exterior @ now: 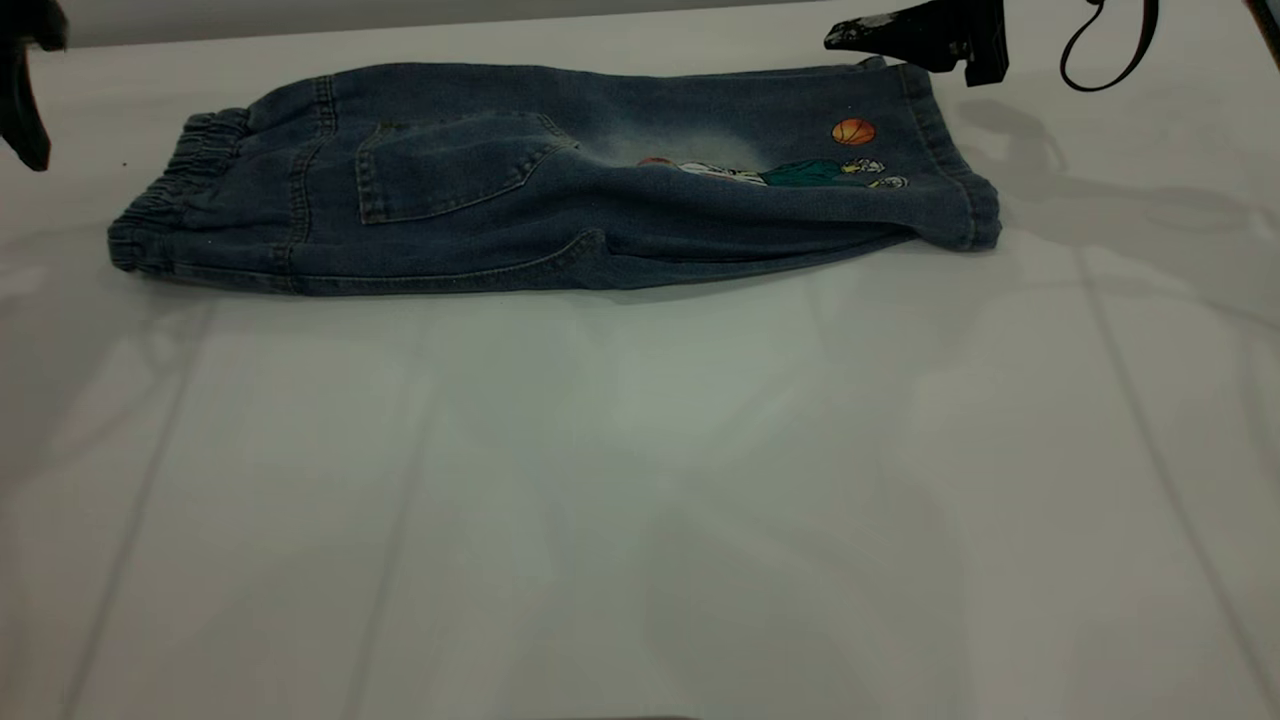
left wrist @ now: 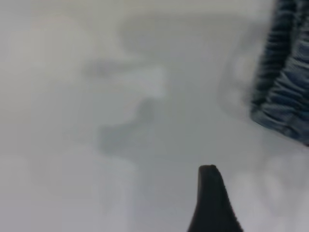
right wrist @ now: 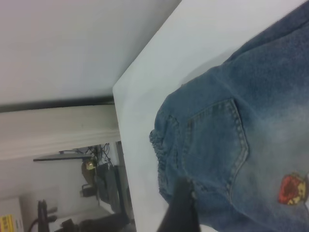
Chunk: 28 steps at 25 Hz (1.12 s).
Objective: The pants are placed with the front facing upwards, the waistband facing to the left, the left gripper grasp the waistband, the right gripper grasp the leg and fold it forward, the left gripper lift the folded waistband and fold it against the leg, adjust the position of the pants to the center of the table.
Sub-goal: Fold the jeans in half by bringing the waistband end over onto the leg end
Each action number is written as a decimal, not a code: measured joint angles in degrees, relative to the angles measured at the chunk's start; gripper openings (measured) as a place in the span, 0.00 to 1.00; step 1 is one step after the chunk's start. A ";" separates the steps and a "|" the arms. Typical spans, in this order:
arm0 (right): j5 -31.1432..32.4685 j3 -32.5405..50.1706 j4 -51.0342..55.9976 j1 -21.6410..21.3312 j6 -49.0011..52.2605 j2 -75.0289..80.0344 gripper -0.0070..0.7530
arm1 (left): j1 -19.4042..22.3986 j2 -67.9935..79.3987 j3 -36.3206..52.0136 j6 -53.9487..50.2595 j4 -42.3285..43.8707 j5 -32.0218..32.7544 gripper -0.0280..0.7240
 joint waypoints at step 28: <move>0.63 0.00 -0.01 0.00 -0.82 0.00 0.71 | 7.81 14.90 -0.10 36.40 -49.00 -3.83 0.82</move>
